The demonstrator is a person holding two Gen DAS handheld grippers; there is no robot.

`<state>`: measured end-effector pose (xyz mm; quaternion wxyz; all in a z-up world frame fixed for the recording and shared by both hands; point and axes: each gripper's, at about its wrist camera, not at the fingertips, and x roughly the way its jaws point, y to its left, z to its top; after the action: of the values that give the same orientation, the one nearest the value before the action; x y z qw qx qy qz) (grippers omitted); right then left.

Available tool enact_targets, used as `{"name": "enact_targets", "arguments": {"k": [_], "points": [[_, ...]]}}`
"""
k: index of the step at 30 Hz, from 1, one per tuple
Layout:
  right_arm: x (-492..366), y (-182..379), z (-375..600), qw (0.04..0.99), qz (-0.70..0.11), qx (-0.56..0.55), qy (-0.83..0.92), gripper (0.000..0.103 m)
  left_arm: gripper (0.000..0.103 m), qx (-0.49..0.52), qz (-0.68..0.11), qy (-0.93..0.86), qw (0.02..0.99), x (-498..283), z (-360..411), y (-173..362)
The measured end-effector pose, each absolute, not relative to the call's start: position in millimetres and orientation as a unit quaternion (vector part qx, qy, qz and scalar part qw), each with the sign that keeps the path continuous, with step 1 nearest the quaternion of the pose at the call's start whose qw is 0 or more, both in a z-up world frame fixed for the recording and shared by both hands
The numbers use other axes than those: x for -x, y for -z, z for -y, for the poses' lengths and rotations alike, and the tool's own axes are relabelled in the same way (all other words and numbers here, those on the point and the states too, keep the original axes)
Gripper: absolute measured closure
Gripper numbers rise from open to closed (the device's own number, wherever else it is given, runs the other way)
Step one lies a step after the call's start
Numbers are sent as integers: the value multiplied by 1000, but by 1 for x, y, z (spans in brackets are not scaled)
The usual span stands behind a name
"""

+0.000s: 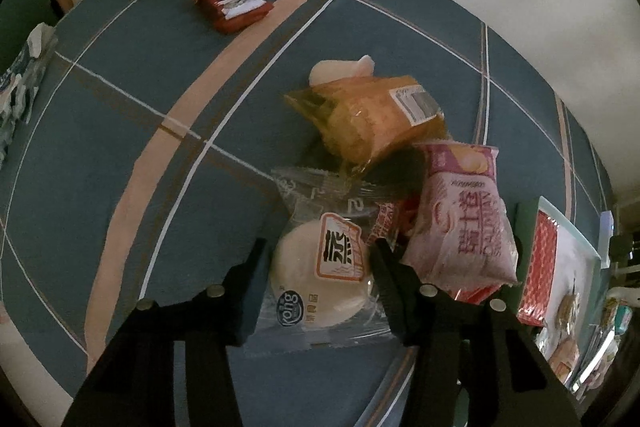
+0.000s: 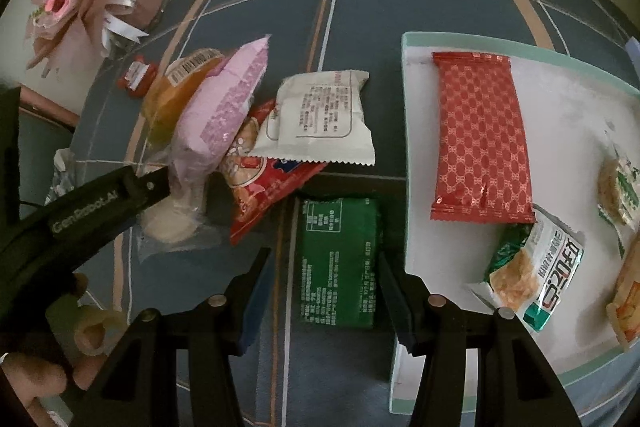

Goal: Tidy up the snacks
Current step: 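Grasp the clear-bagged white bun with the left gripper while the right grasps the green box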

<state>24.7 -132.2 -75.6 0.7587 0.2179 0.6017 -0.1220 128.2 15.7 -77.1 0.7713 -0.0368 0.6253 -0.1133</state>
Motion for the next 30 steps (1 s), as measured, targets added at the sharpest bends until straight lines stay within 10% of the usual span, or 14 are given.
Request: {"name": "enact_targets", "arguments": {"k": [30], "points": [[-40,106,101,752,-629,-151,127,51,47,21,-653,111,749,-125,-5,104]]}}
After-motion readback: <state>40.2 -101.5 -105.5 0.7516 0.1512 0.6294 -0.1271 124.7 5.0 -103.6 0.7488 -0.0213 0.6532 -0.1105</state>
